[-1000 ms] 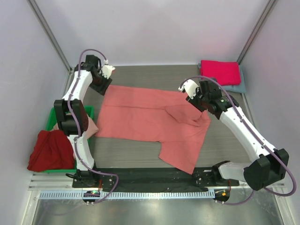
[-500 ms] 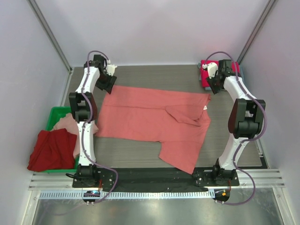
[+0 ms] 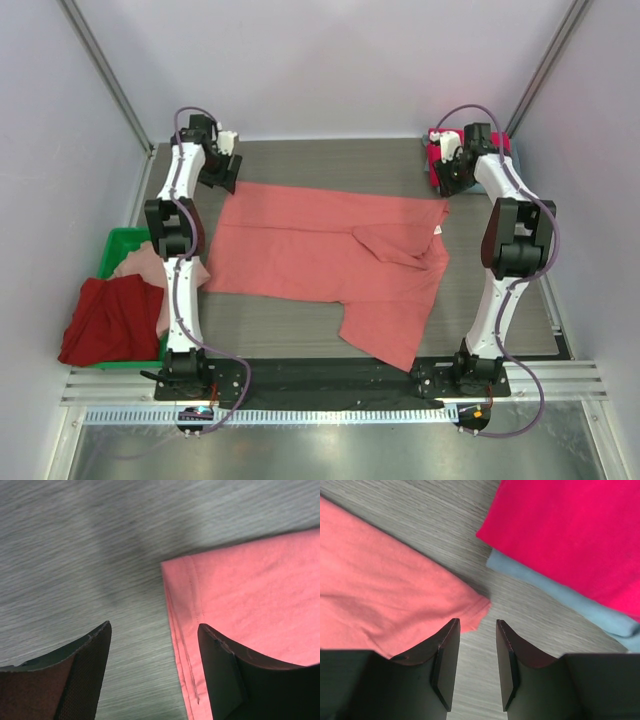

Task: Fold and stack the t-shirts
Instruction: Fold the tshirt

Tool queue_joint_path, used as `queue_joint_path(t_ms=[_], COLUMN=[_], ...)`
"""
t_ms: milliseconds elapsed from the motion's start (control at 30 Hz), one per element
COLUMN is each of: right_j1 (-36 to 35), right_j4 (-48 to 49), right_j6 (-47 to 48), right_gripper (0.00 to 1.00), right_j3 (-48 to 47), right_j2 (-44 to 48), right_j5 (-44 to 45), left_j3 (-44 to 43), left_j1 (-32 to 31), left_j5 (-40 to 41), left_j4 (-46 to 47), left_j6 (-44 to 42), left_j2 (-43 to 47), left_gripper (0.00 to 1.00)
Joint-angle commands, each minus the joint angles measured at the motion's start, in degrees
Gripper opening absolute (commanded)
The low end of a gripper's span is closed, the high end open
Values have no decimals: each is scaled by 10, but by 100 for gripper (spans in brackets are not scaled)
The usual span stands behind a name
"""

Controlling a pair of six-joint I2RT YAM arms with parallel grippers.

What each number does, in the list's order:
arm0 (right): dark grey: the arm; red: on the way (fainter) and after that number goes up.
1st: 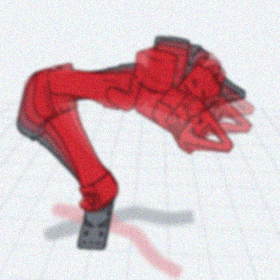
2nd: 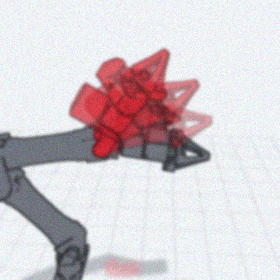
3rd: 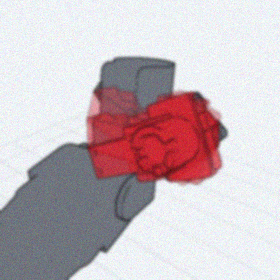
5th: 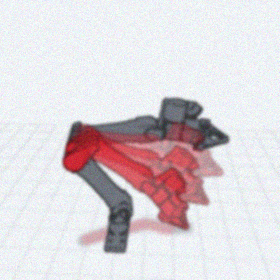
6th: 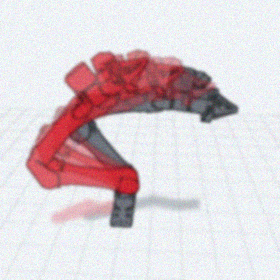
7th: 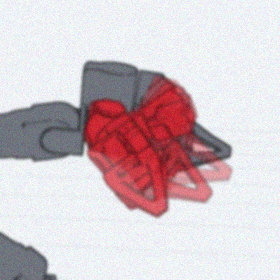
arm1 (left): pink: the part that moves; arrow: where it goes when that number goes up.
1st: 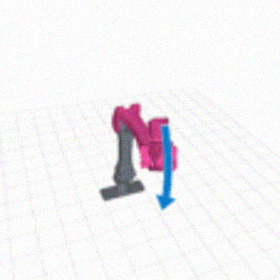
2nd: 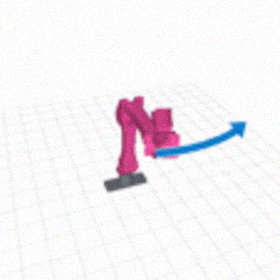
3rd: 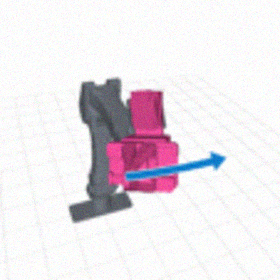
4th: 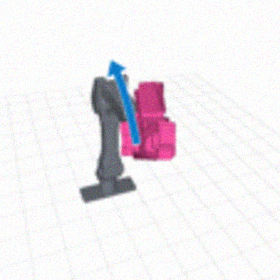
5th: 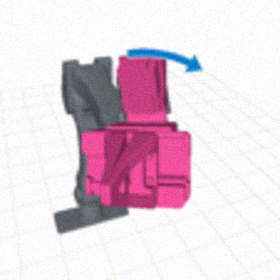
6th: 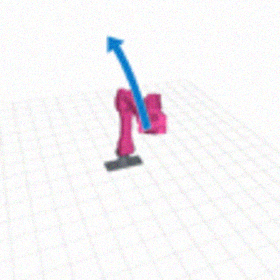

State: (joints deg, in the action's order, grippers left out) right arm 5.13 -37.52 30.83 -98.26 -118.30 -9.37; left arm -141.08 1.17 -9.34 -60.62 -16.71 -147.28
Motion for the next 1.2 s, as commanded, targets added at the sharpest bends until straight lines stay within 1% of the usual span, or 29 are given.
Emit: queue_joint_path(t_ms=[0, 100, 500, 600, 700, 733, 767, 833, 900, 1000, 1100, 1133, 1167], right_j1=[7, 9, 25, 30, 33, 34, 34, 35, 35, 35, 35, 35, 35], right_j4=[-15, -15, -20, -22, -23, -24, -24, -26, -27, -30, -32, -31, -33], right_j6=[-24, -24, -32, -37, -38, -38, -37, -36, -34, -32, -31, -32, -32], right_gripper=[41, 41, 40, 36, 26, 20, 17, 14, 14, 14, 14, 14, 14], right_j3=[-37, -49, -75, -76, -76, -76, -76, -77, -78, -83, -83, -81, -80], right_j2=[-22, -42, -105, -114, -119, -121, -123, -125, -127, -129, -130, -129, -127], right_j5=[-30, -28, -40, -48, -52, -55, -55, -55, -55, -52, -49, -49, -46], left_j3=[-32, -46, -56, -57, -63, -65, -66, -72, -79, -83, -88, -89, -89], left_j1=[5, 8, 9, 9, 9, 9, 9, 9, 9, 8, 6, 5, 5], left_j5=[-26, -40, -62, -65, -61, -60, -59, -59, -59, -66, -75, -81, -85], left_j4=[23, 34, 45, 49, 53, 55, 58, 60, 62, 63, 63, 61, 60], left_j6=[26, 45, 62, 65, 67, 67, 68, 69, 69, 67, 66, 66, 63], left_j2=[-5, -17, -34, -40, -44, -49, -49, -56, -60, -66, -71, -71, -73], left_gripper=[71, 74, 75, 75, 75, 75, 75, 75, 74, 70, 62, 59, 49])
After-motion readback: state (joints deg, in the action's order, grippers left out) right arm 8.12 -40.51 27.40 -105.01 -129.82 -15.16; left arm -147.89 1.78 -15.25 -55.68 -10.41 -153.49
